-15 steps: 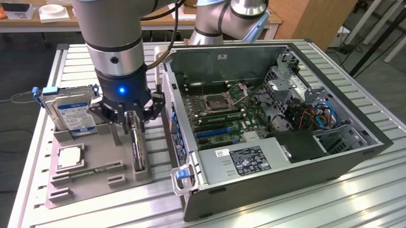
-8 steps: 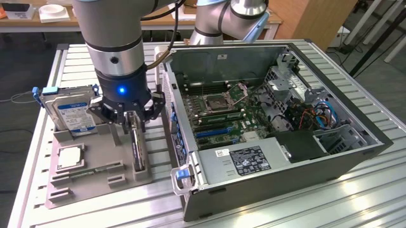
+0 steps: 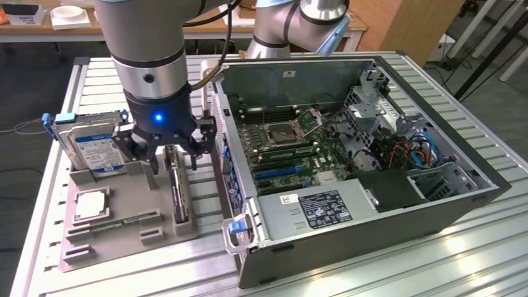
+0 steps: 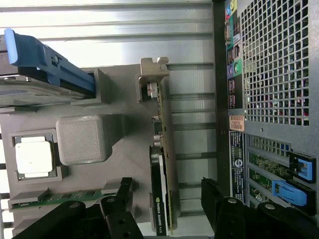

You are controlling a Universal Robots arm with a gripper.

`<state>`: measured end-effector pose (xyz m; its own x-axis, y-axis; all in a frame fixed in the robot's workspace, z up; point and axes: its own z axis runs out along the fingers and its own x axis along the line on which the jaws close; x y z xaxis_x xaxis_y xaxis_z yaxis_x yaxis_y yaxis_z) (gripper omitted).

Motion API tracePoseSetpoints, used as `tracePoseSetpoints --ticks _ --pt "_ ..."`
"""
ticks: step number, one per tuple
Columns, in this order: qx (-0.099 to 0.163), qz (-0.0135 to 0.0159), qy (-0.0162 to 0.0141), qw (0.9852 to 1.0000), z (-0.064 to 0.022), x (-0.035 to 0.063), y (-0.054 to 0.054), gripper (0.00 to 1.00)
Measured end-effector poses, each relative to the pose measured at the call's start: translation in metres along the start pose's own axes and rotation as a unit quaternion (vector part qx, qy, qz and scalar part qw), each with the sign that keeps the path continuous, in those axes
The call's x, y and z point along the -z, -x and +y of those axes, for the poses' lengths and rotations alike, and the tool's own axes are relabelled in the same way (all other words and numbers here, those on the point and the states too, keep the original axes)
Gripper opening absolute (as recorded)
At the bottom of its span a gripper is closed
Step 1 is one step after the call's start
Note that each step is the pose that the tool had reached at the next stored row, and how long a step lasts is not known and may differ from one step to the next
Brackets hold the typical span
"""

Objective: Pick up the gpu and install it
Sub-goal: 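Pick up the gpu and move the gpu toward the slot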

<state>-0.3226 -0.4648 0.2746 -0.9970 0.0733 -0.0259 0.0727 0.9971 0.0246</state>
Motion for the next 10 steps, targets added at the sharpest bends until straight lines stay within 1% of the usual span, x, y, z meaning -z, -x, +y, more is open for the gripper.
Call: tracePoseSetpoints --ticks 2,4,10 --pt "0.000 0.0000 -0.0001 1.0000 0.0000 -0.0001 0.0000 0.66" --pt "0.000 -0.0002 -0.0012 1.0000 0.0000 -0.0013 0.0000 0.66" --pt "0.000 -0.0005 -0.0075 1.0000 -0.0002 -0.0099 -0.0002 0.66"
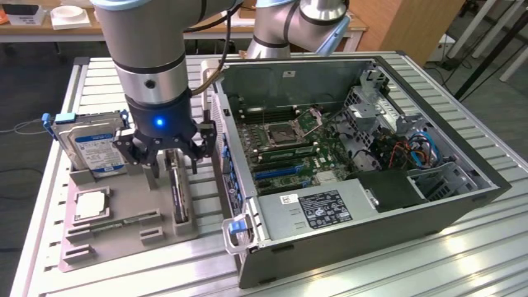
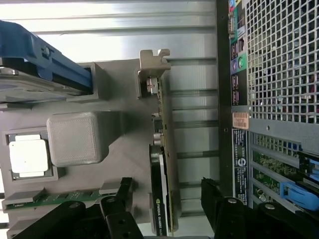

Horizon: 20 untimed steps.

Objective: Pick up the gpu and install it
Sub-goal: 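Pick up the gpu and move the gpu toward the slot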

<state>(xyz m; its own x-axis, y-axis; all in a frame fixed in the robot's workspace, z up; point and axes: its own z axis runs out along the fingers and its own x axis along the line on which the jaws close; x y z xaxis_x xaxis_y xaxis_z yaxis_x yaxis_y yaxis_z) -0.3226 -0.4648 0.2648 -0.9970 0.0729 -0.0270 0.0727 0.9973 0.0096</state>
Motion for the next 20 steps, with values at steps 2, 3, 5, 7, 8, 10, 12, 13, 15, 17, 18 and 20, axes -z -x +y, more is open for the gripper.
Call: tracePoseSetpoints --ticks 2,3,5,7,8,10,12,13,15,17,18,20 --pt "0.000 -0.0001 -0.0018 1.0000 0.0002 -0.0028 0.000 0.66" --pt "0.000 -0.0002 -0.0026 1.0000 0.0005 -0.0042 0.000 0.66" --pt "0.000 -0.0003 -0.0045 1.0000 0.0013 -0.0067 0.000 0.66" --pt "0.000 -0.0004 -0.0061 1.0000 0.0038 -0.0087 -0.001 0.66" --pt "0.000 -0.0004 -0.0063 1.0000 0.0052 -0.0098 -0.001 0.66" --pt "0.000 -0.0006 -0.0064 1.0000 0.0075 -0.0125 -0.001 0.66" --pt "0.000 -0.0013 -0.0064 1.0000 0.0088 -0.0158 -0.001 0.66" --pt "0.000 -0.0019 -0.0064 1.0000 0.0093 -0.0177 -0.001 0.66" --pt "0.000 -0.0035 -0.0063 1.0000 0.0094 -0.0196 -0.001 0.66" --pt "0.000 -0.0035 -0.0064 1.0000 0.0094 -0.0196 -0.001 0.66" --pt "0.000 -0.0035 -0.0063 1.0000 0.0095 -0.0196 -0.001 0.66" --pt "0.000 -0.0036 -0.0063 1.0000 0.0095 -0.0197 -0.001 0.66"
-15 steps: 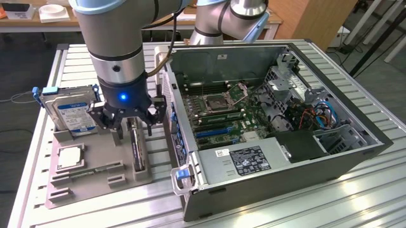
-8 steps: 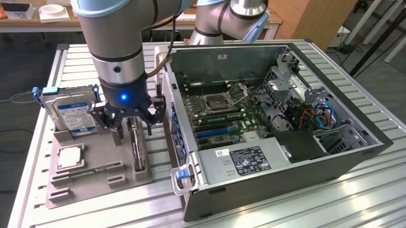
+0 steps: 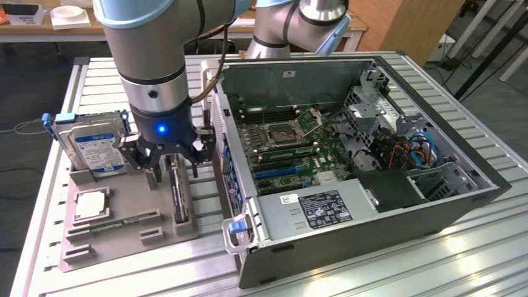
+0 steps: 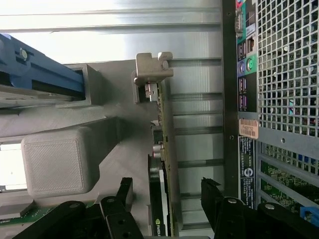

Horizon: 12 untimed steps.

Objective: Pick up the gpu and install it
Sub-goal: 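Pick up the gpu and move the gpu toward the slot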

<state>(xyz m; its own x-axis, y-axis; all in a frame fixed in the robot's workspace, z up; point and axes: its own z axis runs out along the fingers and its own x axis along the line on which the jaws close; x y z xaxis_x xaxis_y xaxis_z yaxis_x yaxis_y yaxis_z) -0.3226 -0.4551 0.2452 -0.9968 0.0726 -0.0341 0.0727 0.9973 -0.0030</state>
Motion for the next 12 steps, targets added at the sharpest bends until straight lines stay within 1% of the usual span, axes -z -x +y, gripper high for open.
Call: tracePoseSetpoints --ticks 4,12 --pt "0.004 0.0000 0.0002 1.0000 0.0000 -0.0004 0.0000 0.66" --pt "0.031 -0.0001 0.0011 0.9995 0.0000 -0.0023 -0.0001 0.66"
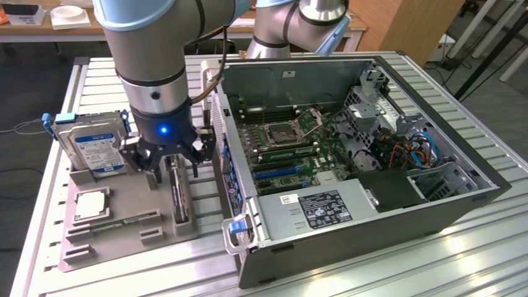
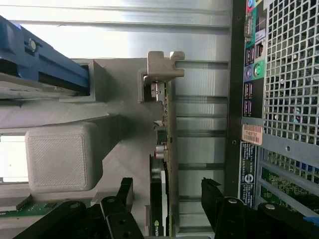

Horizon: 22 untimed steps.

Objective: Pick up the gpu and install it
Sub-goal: 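Pick up the gpu and move the gpu toward the slot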

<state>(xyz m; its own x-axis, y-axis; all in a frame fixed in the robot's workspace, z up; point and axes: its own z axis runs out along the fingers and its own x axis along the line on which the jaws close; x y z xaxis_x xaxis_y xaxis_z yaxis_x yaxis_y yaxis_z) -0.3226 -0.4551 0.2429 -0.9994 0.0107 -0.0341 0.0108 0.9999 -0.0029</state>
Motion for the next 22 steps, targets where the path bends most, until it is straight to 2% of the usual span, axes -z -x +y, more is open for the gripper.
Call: tracePoseSetpoints --ticks 22 --pt "0.002 0.0000 0.0000 1.0000 0.0000 -0.0143 -0.004 0.66"
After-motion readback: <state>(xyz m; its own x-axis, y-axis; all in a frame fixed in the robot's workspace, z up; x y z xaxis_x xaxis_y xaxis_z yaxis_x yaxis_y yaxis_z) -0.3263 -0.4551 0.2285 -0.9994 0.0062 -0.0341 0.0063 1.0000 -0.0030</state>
